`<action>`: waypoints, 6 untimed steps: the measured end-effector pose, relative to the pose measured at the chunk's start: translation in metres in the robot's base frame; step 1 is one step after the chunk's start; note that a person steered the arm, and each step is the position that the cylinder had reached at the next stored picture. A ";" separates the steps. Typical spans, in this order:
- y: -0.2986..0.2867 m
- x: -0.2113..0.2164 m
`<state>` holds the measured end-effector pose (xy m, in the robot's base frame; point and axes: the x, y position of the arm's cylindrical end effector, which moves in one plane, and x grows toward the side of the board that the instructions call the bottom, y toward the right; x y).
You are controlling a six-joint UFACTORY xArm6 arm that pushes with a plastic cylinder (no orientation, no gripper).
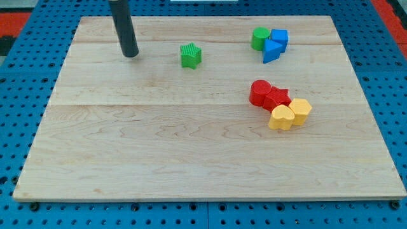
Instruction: Move green star closer to the green circle
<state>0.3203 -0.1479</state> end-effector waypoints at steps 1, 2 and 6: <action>0.055 0.003; 0.153 0.003; 0.249 -0.008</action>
